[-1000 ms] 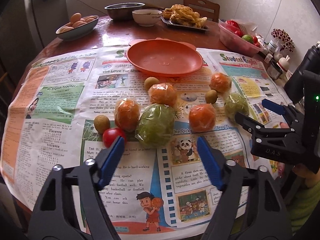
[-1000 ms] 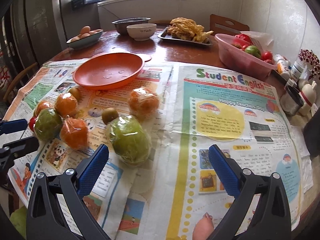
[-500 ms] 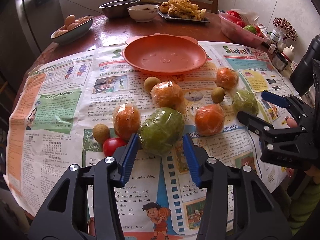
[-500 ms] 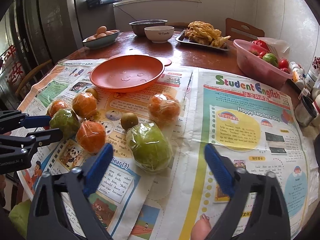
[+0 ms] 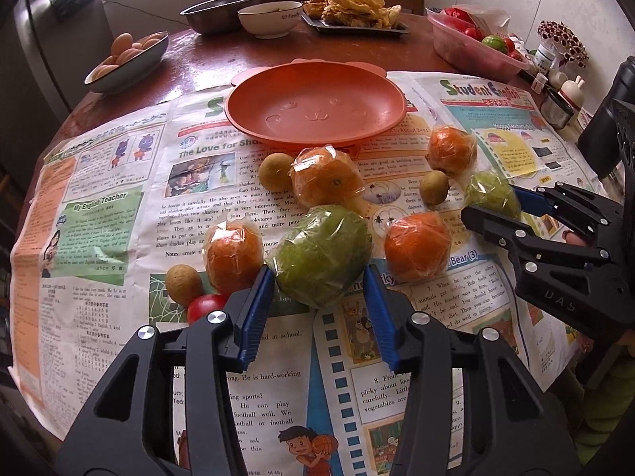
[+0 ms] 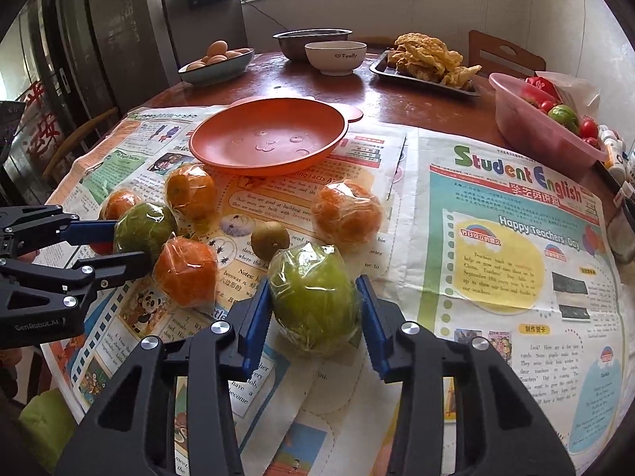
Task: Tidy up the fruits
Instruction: 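Grasp a green wrapped fruit with the left tool while the right tool grasps another, then lift and carry the green fruits over the orange plate with both tools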
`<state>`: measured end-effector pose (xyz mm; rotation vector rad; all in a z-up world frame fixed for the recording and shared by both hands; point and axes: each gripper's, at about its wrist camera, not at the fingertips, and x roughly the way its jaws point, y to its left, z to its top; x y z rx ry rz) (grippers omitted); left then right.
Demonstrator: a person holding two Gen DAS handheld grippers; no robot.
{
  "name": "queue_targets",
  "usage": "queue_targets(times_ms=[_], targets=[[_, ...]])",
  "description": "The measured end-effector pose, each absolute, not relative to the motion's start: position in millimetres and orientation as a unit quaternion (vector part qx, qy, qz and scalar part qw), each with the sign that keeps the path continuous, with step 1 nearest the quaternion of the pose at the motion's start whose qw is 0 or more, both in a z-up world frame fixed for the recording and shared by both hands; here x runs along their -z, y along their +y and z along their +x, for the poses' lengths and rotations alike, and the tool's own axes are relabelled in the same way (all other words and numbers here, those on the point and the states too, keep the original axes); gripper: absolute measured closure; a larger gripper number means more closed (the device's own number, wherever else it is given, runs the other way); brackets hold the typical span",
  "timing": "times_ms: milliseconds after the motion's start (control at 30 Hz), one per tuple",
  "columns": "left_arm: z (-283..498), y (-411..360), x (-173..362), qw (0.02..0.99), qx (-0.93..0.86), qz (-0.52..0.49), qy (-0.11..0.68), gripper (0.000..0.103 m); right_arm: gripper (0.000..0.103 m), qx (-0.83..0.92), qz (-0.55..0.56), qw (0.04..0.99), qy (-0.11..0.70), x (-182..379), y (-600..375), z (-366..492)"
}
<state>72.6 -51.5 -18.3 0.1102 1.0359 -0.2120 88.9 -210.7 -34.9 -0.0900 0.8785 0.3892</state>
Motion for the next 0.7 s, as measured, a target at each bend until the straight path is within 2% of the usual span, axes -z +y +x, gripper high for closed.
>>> queue_targets(times_ms=[33, 100, 167, 267, 367, 700], targets=[[73, -52, 18, 0.862, 0.102, 0.052, 0.494, 0.065, 0.062, -0.188, -0.043, 0.886, 0.423, 35, -211, 89], [74, -53, 18, 0.863, 0.104, 0.053, 0.492, 0.055, 0.062, -0.189, -0.042, 0.885, 0.424, 35, -211, 90], [76, -53, 16, 0.864, 0.109, 0.055, 0.488, 0.051, 0.062, -0.190, -0.042, 0.884, 0.425, 34, -212, 90], [80, -55, 14, 0.865, 0.111, 0.062, 0.485, 0.051, 0.062, -0.190, -0.041, 0.883, 0.426, 34, -212, 91], [83, -55, 15, 0.864, 0.112, 0.061, 0.487, 0.057, 0.062, -0.190, -0.038, 0.883, 0.427, 34, -212, 91], [88, -54, 20, 0.859, 0.134, 0.059, 0.490, 0.060, 0.063, -0.189, -0.027, 0.884, 0.427, 35, -214, 93]])
